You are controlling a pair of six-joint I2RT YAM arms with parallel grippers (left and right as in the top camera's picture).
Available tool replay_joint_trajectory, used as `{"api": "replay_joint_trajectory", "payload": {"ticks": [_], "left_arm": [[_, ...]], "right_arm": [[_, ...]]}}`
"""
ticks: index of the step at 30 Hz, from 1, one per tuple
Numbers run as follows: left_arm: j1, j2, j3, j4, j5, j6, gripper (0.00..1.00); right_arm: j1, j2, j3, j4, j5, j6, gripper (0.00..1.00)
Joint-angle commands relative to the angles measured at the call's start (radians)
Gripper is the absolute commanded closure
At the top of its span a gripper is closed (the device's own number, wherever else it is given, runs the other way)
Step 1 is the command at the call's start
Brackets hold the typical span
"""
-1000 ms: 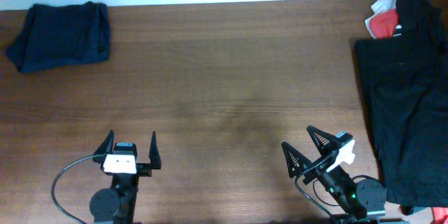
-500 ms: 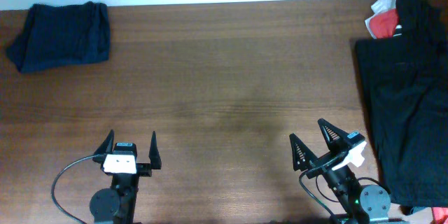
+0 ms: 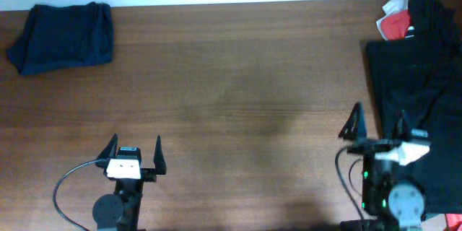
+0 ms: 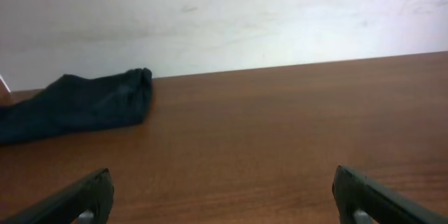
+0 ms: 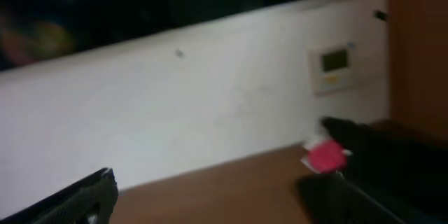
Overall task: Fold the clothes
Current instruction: 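Reach the right gripper to the black shorts on the right pile and grasp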
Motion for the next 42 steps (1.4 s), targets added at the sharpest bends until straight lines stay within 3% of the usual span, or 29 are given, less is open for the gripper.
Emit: {"api": "replay_joint_trajectory", "payload": {"ticks": [1,4,6,8,11,13,16,24,27,29,31,32,33,34,35,36,37,38,42], "left_arm": [[0.007,-0.007,-0.004,-0.003,-0.002,0.015,0.01],[0.007,-0.007,-0.004,-0.003,-0.002,0.015,0.01],[0.007,-0.007,-0.004,-0.003,-0.002,0.015,0.01],[0.007,-0.007,-0.004,-0.003,-0.002,0.015,0.01],[0.007,-0.007,-0.004,-0.003,-0.002,0.015,0.01],[0.007,-0.007,-0.004,-0.003,-0.002,0.015,0.01],[0.007,-0.007,-0.004,-0.003,-0.002,0.015,0.01],[0.007,-0.007,-0.004,-0.003,-0.002,0.015,0.01],[0.007,-0.007,-0.004,-0.003,-0.002,0.015,0.01],[0.007,-0.007,-0.004,-0.003,-0.002,0.015,0.01],[0.007,-0.007,-0.004,-0.003,-0.002,0.015,0.01],[0.007,-0.007,-0.004,-0.003,-0.002,0.015,0.01],[0.007,-0.007,-0.004,-0.003,-0.002,0.015,0.01],[0.007,-0.007,-0.004,-0.003,-0.002,0.015,0.01],[0.007,-0.007,-0.004,-0.003,-0.002,0.015,0.01],[0.007,-0.007,-0.004,-0.003,-0.002,0.015,0.01],[0.007,-0.007,-0.004,-0.003,-0.002,0.015,0.01],[0.007,-0.007,-0.004,-0.003,-0.002,0.015,0.01],[0.007,-0.007,-0.004,-0.003,-0.002,0.015,0.01]], "right_arm": [[0.003,0.323,0.198,0.027,0.106,-0.026,0.01],[0.002,0.720,0.552,-0.137,0.104,-0.127,0.01],[-0.013,1.007,0.883,-0.420,0.117,-0.259,0.01],[-0.071,1.281,1.205,-0.706,0.117,-0.269,0.01],[-0.161,1.538,1.438,-0.873,0.121,-0.269,0.01],[-0.206,1.600,1.438,-0.816,0.120,-0.274,0.01],[-0.274,1.741,1.438,-0.775,0.113,-0.438,0.01],[-0.294,1.965,1.438,-0.710,0.104,-0.475,0.05],[-0.298,1.979,1.438,-0.700,0.101,-0.475,0.17],[-0.312,1.979,1.438,-0.700,0.101,-0.474,0.44],[-0.324,1.979,1.438,-0.703,0.093,-0.475,0.58],[-0.326,1.979,1.438,-0.703,0.068,-0.475,0.58],[-0.325,1.979,1.437,-0.701,0.040,-0.474,0.64],[-0.325,1.979,1.437,-0.701,0.021,-0.473,0.83],[-0.326,1.979,1.437,-0.700,0.019,-0.474,0.93],[-0.326,1.979,1.438,-0.700,0.018,-0.474,0.80],[-0.325,1.979,1.438,-0.698,0.014,-0.475,0.16],[-0.325,1.979,1.438,-0.694,0.006,-0.475,0.04],[-0.325,2.005,1.437,-0.670,-0.036,-0.483,0.03]]}}
